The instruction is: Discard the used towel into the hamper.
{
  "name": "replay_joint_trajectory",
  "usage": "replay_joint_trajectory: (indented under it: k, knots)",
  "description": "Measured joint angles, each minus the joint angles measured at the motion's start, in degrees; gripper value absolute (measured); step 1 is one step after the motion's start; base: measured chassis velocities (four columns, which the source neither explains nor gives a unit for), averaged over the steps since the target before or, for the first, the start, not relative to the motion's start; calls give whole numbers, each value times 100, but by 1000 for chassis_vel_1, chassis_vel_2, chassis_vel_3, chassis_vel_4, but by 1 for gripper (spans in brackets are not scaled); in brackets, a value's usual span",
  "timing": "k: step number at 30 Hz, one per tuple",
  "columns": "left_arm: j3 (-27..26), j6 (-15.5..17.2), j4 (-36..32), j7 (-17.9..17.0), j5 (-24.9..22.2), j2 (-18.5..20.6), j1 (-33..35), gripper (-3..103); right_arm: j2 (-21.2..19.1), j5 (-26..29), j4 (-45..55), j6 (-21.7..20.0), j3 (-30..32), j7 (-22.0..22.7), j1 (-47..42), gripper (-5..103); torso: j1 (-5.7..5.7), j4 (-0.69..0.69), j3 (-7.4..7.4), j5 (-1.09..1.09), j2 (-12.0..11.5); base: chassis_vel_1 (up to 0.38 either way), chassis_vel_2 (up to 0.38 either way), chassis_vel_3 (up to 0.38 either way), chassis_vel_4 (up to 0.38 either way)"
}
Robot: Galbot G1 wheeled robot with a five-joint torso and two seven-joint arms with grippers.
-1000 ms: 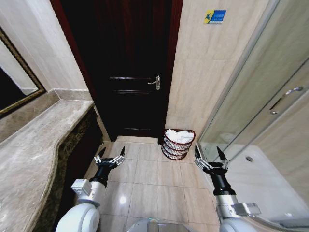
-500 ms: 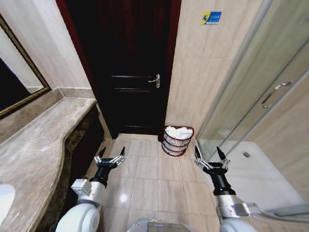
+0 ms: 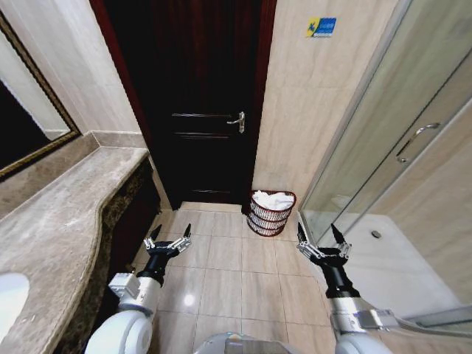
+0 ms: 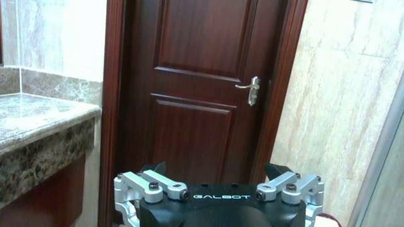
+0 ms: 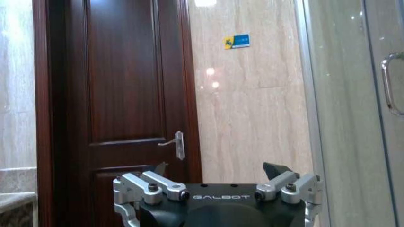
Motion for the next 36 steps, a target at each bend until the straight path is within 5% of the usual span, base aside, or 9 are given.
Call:
replay_joint_trajectory:
  k: [36]
  knots:
    - [0, 0, 0, 0, 0, 0, 1, 100, 0, 0, 0, 0, 0, 0, -1, 100, -1, 0, 0, 0, 1, 0, 0, 0, 0]
